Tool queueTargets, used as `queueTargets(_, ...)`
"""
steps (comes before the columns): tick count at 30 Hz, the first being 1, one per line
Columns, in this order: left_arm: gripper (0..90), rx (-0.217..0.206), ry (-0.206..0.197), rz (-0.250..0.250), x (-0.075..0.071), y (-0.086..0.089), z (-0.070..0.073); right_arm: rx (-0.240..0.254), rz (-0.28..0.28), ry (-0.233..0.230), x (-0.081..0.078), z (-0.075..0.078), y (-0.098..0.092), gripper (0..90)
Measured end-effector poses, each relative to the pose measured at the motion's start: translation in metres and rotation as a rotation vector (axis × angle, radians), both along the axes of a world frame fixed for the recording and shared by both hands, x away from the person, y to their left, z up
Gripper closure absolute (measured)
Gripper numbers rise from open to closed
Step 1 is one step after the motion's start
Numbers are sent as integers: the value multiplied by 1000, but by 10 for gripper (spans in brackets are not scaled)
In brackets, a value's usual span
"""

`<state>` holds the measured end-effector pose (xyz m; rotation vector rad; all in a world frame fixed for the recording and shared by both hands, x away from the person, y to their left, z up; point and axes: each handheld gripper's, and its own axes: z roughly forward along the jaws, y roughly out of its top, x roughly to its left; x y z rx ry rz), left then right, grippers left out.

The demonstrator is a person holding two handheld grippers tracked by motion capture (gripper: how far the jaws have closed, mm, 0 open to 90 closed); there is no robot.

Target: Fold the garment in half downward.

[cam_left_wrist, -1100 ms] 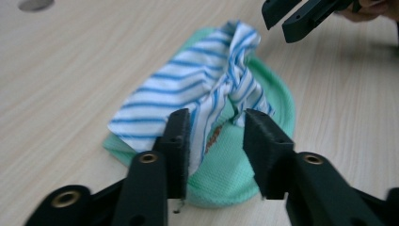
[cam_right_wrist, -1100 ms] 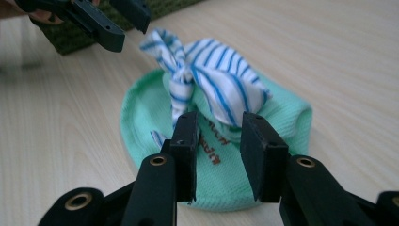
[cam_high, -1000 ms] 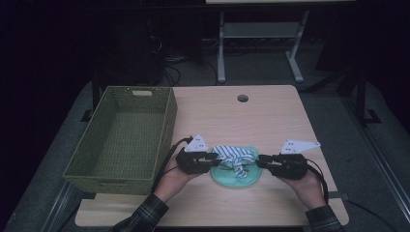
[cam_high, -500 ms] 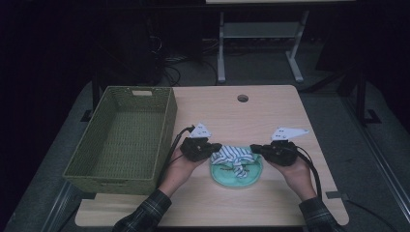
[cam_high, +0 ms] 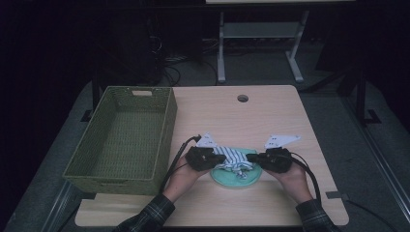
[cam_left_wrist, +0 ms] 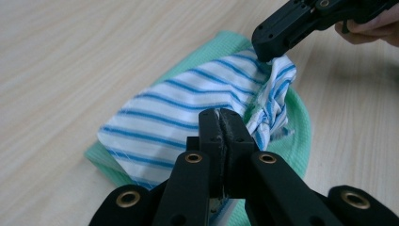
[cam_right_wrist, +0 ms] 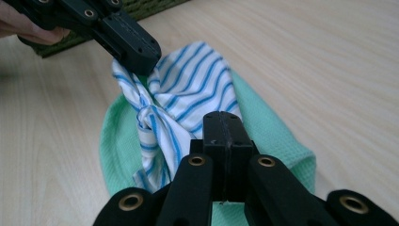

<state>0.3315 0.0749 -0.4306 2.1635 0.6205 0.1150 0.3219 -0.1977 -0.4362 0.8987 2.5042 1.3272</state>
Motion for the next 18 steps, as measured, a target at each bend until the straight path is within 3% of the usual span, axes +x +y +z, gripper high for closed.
queueTargets(7, 876, -6, 37, -24, -7, 0, -8, -13, 15, 21, -9, -8, 0, 900)
queueTargets(14, 876, 29, 62, -60, -15, -10, -19, -8, 43, 24, -21, -8, 2, 899)
queueTargets(18, 872, 43, 68, -68, -19, -14, -23, -12, 57, 50, -27, -15, 3, 899)
